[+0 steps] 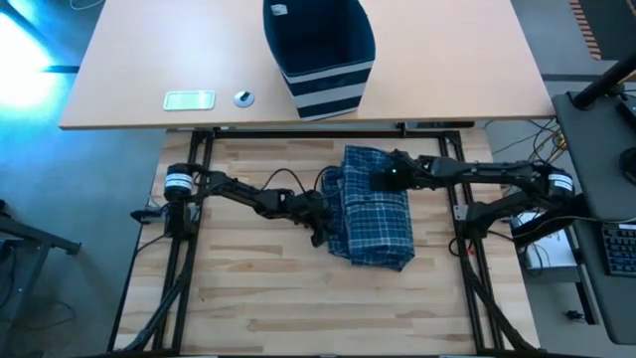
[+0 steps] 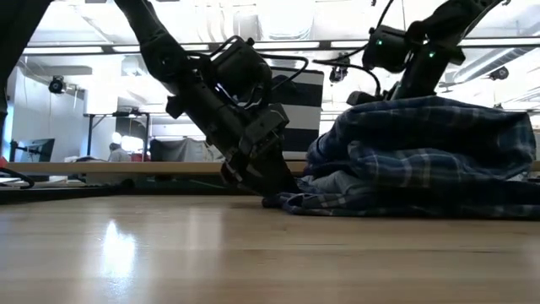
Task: Fold Laundry from Bin
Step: Stack the blue patterned long sleeve on the black boxer short
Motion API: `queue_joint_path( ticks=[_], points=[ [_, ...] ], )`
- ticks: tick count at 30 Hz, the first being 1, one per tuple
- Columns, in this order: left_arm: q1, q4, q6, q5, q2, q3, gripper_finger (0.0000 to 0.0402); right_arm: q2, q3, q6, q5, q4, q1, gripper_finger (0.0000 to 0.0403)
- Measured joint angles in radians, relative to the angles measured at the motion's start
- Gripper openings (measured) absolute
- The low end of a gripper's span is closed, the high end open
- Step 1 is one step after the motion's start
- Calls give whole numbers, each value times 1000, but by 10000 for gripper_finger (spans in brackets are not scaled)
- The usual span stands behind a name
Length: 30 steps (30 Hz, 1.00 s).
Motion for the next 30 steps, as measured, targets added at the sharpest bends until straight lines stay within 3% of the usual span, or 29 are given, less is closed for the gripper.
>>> queue_joint_path(
  ticks=[5, 17, 21, 26, 30],
  points=[
    [-1, -12, -24, -2, -22, -3, 231, 6, 25, -39, -89, -39, -2, 43],
    [-1, -81, -17, 4, -159, -8, 231, -24, 347, -162, -84, -576, 47, 228],
    [-4, -62, -33, 10, -171, -8, 231, -31, 431, -154, -84, -570, 207, 256],
    [-34, 62, -70, 104, -172, -6, 231, -7, 435, -54, -42, -516, 462, 260],
    [-73, 198, -25, 15, -156, -5, 231, 52, 382, -14, 50, -431, 604, 251]
  ],
)
